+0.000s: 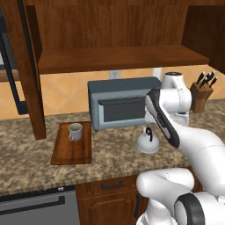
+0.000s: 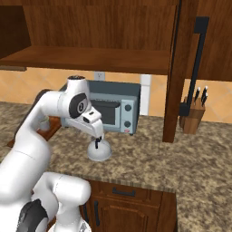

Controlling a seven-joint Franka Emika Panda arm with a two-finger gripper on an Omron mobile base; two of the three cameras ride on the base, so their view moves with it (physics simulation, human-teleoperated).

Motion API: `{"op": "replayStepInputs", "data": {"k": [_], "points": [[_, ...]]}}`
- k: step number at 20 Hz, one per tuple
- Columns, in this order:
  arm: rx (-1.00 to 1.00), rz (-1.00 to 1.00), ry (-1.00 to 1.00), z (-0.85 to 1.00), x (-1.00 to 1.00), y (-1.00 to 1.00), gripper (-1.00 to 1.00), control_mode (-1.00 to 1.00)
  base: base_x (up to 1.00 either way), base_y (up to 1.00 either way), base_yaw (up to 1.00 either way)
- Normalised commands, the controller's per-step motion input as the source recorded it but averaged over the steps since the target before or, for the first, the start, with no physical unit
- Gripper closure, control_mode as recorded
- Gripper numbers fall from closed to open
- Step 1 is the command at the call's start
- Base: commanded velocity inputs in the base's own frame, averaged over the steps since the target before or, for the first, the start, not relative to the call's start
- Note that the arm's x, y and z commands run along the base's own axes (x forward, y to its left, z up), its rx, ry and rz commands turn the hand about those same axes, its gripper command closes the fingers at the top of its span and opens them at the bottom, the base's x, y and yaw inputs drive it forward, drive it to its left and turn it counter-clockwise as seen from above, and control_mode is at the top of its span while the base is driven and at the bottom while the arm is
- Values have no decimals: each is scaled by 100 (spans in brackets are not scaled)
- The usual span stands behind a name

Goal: Pick the kettle from the counter and place it on the tray. Then pick the mug from the cabinet and place it on the tray. Then close the cabinet doors.

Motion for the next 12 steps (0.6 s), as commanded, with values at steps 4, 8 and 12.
{"op": "replayStepInputs", "data": {"k": [4,8,12], "points": [[2,4,0,-15,33,5,-100,-100,0,0,0],[0,7,0,-33,27,1,-100,-100,0,0,0],[0,8,0,-34,12,0,-100,-100,0,0,0]]}}
